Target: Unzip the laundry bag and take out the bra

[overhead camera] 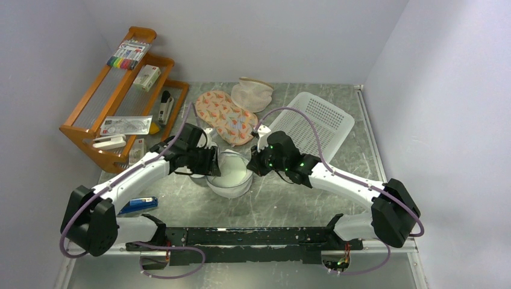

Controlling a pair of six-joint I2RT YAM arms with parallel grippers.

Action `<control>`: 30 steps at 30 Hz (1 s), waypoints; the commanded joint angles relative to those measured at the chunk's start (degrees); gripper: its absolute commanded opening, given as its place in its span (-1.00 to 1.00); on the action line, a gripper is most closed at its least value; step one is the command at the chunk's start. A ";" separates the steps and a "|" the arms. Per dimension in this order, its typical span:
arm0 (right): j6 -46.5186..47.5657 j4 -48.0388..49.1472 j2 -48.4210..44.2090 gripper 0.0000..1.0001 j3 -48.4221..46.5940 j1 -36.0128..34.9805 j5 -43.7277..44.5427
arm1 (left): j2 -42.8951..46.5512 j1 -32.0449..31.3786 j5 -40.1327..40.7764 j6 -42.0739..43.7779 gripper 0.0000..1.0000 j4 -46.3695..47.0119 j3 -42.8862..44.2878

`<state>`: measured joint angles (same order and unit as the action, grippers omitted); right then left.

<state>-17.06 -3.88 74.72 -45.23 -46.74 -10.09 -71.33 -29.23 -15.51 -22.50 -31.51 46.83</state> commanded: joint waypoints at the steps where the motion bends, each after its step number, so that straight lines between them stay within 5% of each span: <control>1: 0.43 1.85 -1.21 -0.92 0.35 -0.53 -0.23 | -1.23 -0.69 2.73 1.05 -0.04 1.41 2.46; 5: 0.36 2.37 -1.77 -0.86 0.84 -0.61 -0.01 | 0.35 -0.79 3.36 3.36 -0.67 2.40 2.22; 8: 0.78 2.56 -1.48 -0.79 0.80 -0.63 -0.01 | 2.80 -0.77 3.60 5.36 -0.86 4.02 1.77; 16: 3.15 1.49 -0.71 -0.62 -1.44 -2.44 1.48 | 12.47 -0.82 1.80 10.40 -0.86 13.29 -3.04; 23: 2.88 -0.61 -0.87 -0.33 -4.19 -3.62 6.03 | 12.10 -0.82 -1.33 12.65 -0.86 14.54 -3.01; 30: 2.39 -4.47 0.05 0.19 -9.31 -3.70 10.82 | 10.58 -0.82 -2.57 13.09 -0.86 13.87 -2.51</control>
<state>-14.72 -6.63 74.65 -51.20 -50.17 -2.90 -60.93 -29.74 -15.35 -10.72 -20.36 43.55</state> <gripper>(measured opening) 0.520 0.088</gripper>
